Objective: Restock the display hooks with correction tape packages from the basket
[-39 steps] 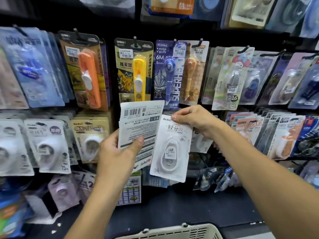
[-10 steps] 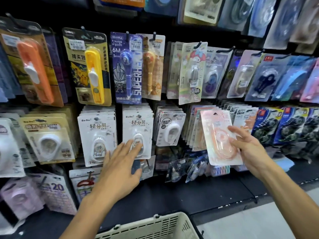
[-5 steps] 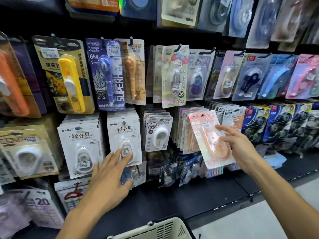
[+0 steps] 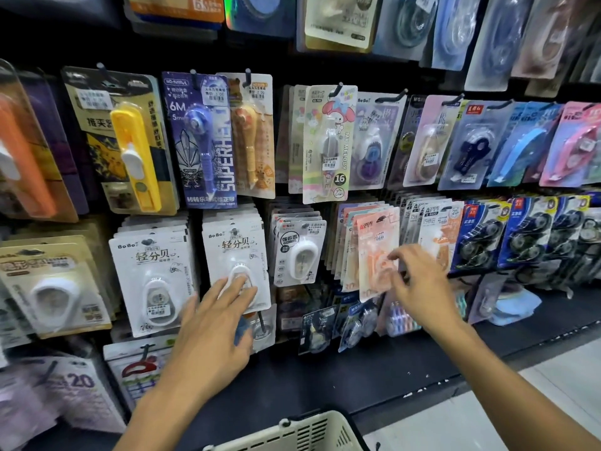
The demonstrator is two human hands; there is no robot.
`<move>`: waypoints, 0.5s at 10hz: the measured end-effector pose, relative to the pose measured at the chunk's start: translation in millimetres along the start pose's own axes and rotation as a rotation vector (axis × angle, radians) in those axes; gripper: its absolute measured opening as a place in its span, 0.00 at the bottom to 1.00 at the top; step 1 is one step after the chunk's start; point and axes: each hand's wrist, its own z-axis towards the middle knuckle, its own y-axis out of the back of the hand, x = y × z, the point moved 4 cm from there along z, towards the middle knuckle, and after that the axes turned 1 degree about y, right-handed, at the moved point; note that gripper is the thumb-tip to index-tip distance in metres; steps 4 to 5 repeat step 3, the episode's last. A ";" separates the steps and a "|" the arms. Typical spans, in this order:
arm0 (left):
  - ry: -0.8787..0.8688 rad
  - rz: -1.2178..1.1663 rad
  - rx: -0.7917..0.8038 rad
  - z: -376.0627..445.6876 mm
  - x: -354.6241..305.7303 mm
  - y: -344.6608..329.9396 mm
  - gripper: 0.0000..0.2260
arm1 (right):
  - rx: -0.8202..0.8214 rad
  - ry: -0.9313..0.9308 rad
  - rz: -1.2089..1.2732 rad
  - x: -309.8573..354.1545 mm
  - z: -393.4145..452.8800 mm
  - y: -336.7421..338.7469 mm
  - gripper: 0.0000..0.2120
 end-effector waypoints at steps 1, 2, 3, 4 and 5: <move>-0.012 0.014 0.075 7.4 0.7 -8.6 0.33 | 0.341 0.117 -0.047 11.5 -3.7 -18.1 0.21; -0.008 0.029 0.108 8.8 2.7 -15.2 0.34 | 0.389 0.116 -0.102 15.1 -4.3 -23.5 0.26; -0.067 -0.072 0.067 9.3 -8.0 -6.9 0.32 | 0.310 0.049 -0.071 25.7 6.4 -3.4 0.24; -0.067 -0.072 0.067 9.3 -8.0 -6.9 0.32 | 0.310 0.049 -0.071 25.7 6.4 -3.4 0.24; -0.067 -0.072 0.067 9.3 -8.0 -6.9 0.32 | 0.310 0.049 -0.071 25.7 6.4 -3.4 0.24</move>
